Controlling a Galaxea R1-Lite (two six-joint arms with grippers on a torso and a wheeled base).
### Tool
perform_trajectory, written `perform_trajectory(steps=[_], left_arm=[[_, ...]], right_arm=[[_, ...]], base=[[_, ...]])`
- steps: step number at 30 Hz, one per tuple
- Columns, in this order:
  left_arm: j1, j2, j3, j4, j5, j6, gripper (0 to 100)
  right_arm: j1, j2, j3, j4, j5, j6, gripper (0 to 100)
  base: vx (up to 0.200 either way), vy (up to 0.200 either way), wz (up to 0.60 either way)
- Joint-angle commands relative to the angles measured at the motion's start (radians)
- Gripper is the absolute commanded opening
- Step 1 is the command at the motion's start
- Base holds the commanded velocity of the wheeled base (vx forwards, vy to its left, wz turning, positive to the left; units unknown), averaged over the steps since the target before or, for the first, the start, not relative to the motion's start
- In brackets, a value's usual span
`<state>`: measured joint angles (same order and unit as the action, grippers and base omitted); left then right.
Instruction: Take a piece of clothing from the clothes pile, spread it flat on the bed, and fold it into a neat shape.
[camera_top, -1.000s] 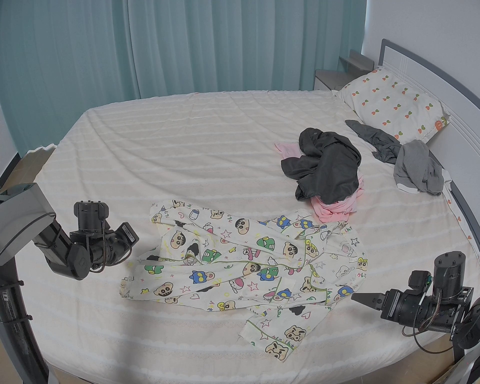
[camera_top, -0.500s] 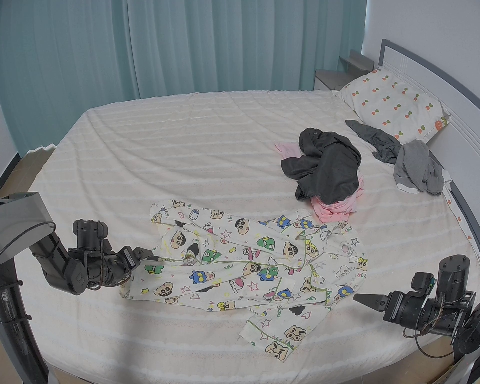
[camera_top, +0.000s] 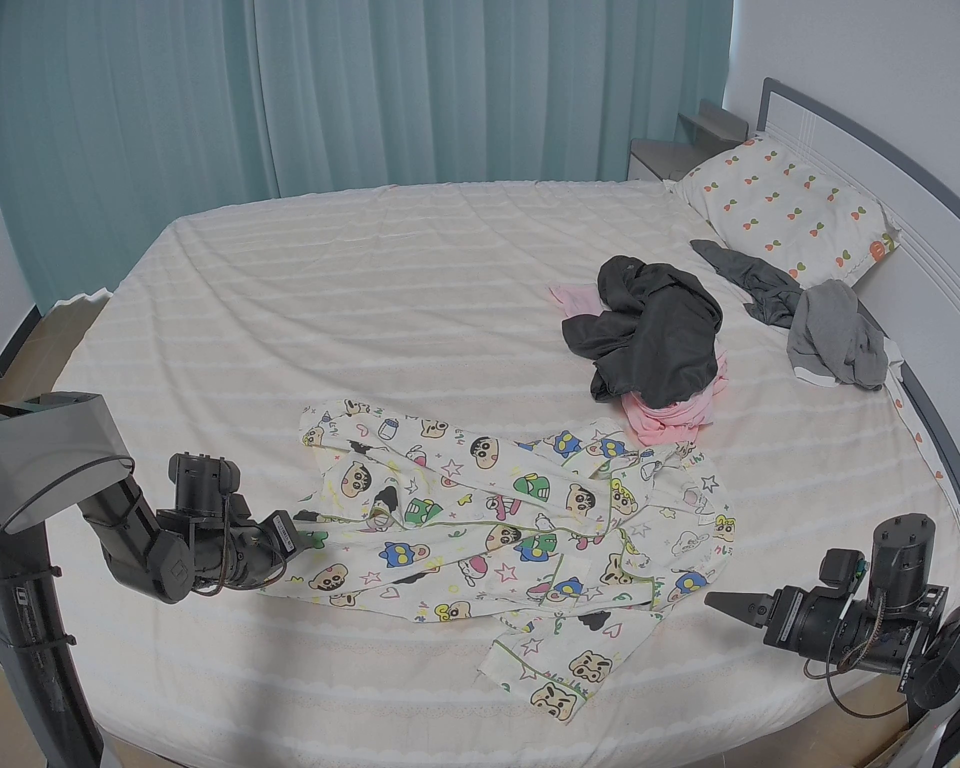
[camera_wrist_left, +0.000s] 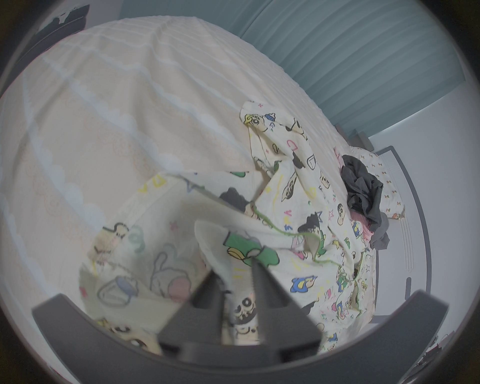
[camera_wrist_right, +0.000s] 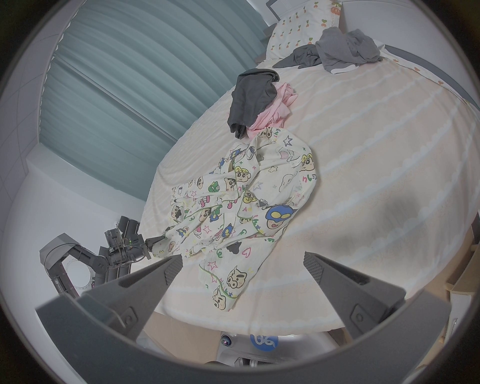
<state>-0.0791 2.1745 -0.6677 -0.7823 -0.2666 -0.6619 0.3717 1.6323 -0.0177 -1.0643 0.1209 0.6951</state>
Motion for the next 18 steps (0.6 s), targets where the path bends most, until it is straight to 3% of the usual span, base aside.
perform_trajectory(steps=[1,18], left_arm=[[0.015,0.016,-0.013,-0.023,0.004,0.001,0],[0.064,0.011,-0.217,-0.040,0.049,-0.013,0]], right_arm=[[0.001,0.006,0.008,0.000,0.000,0.000,100],[0.003,0.003,0.007,0.000,0.000,0.000,100]], base=[[0.000,0.000,0.00],[0.000,0.000,0.00]])
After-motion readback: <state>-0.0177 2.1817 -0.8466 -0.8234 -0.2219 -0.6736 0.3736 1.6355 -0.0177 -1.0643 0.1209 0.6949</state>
